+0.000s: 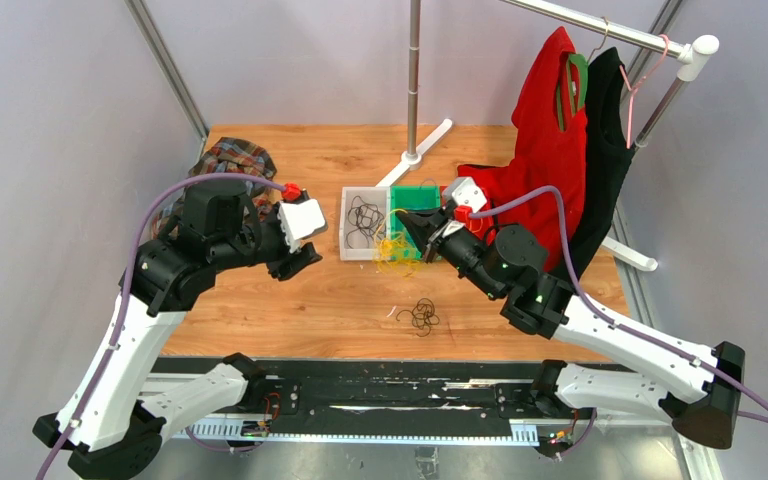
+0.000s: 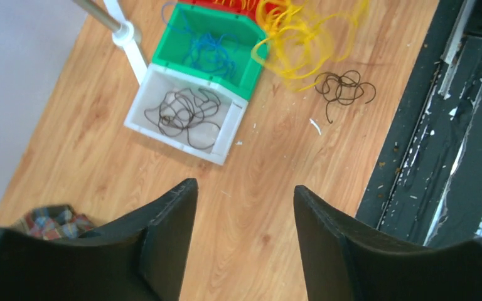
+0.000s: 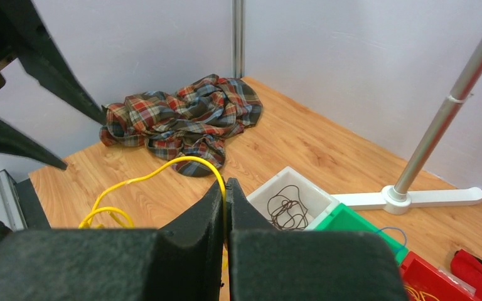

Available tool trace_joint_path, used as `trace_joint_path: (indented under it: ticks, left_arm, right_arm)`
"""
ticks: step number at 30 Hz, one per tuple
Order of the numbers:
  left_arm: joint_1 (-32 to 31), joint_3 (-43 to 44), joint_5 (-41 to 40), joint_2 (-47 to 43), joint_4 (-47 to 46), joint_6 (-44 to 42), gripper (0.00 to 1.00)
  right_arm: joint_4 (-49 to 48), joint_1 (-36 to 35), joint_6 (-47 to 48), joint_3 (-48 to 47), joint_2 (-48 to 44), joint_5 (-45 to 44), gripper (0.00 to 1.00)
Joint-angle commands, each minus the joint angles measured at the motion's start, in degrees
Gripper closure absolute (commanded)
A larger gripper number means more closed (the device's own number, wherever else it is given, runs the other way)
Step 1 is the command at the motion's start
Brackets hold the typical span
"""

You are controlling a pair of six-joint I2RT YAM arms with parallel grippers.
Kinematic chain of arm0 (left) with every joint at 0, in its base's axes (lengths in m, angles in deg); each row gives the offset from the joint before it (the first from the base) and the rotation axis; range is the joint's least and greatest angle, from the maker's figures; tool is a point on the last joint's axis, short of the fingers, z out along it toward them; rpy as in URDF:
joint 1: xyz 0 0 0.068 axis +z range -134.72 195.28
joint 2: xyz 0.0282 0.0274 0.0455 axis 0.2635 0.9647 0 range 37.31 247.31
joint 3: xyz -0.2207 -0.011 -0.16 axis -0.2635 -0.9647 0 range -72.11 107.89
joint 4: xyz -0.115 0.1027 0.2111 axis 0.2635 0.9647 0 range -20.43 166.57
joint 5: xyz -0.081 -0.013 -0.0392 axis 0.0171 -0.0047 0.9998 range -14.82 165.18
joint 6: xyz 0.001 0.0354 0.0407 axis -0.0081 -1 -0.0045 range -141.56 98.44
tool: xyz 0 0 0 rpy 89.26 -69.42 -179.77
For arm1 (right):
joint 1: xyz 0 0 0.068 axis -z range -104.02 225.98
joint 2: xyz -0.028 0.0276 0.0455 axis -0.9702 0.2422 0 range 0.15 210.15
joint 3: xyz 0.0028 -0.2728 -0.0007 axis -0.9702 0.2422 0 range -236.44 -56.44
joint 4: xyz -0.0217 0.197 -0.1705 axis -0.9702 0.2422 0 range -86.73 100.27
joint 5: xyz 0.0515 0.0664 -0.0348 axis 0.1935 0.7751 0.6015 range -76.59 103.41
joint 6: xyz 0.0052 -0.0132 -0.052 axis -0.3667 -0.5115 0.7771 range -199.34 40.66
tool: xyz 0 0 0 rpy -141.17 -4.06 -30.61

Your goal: Untangle the cables

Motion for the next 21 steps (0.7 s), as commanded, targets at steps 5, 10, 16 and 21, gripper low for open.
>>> trace_joint_path:
  ticks: [5,10,16,21]
  left_arm:
    - [-0.35,8.90,13.44,4.12,-2.07,3.00,0.26]
    - [-0.35,16.81,16.96,10.92,-3.49,10.07,0.16]
    - [-0.35,14.38,19.37,13.48,-7.93,15.79,0.19]
    - [-0.35,10.82,17.97,12.98,-8.09,14.41,0.25]
  right_arm:
    - [3.78,-0.57,0.87,-4.80,2.32,4.89,0.99]
    - [4.61,-2.90,2.34,-6.53,4.48,4.36,0.99]
    - [4.12,-5.63,4.29,-8.06,6.88,2.69,0.99]
    - [3.78,-6.83,4.50,-8.74,7.57,2.62,0.99]
